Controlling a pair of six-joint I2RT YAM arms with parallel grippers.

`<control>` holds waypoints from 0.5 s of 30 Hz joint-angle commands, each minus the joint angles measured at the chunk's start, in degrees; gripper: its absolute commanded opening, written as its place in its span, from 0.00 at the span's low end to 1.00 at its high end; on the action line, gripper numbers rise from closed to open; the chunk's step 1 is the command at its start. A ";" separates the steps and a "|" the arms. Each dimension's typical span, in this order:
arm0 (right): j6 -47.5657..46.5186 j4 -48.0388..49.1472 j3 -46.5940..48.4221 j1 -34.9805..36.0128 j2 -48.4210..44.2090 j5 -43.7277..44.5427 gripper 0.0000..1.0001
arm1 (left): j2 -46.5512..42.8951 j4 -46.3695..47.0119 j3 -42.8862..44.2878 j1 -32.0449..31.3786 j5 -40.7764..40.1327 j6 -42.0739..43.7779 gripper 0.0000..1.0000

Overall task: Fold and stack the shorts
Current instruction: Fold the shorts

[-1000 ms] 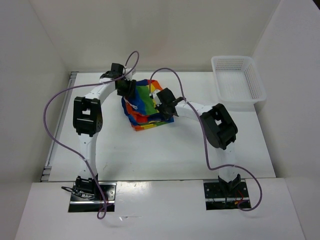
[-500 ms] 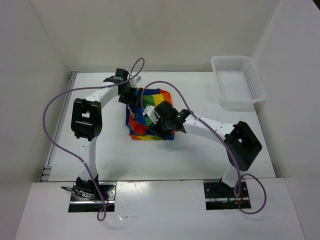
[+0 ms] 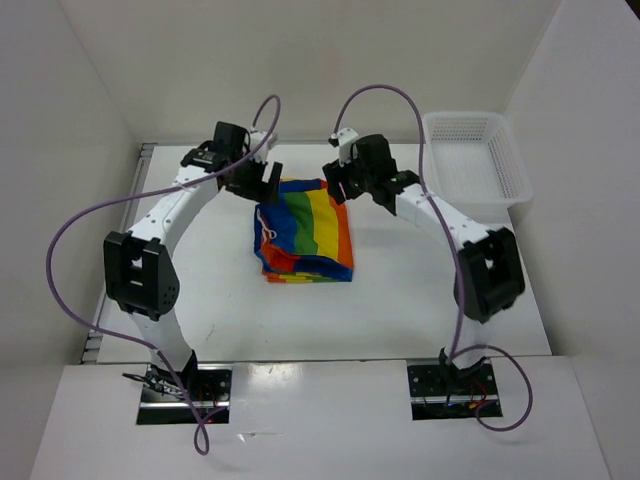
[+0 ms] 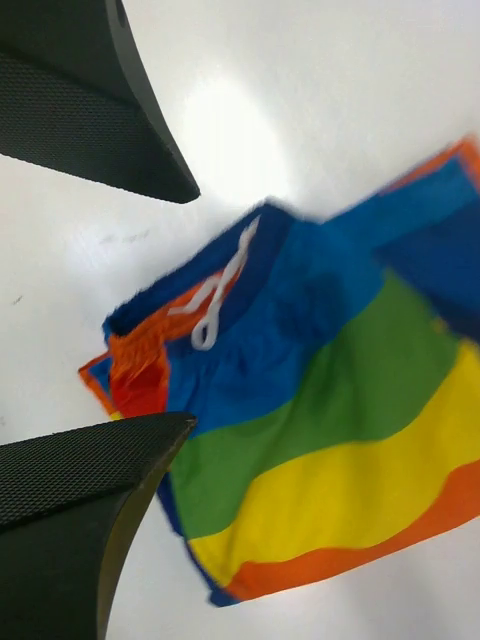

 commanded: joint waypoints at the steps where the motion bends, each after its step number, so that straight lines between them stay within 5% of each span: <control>1: 5.13 4.62 5.11 -2.84 9.28 1.25 0.70 | 1.05 -3.94 -8.91 -2.83 2.89 0.21 0.92; 8: 13.66 -2.51 26.45 -7.51 29.83 -3.67 0.75 | 4.29 1.07 -15.36 -3.44 3.33 0.21 0.93; 15: 16.74 -1.80 27.01 -7.51 33.99 -3.68 0.77 | 7.02 2.92 -15.44 -4.06 6.83 0.21 0.90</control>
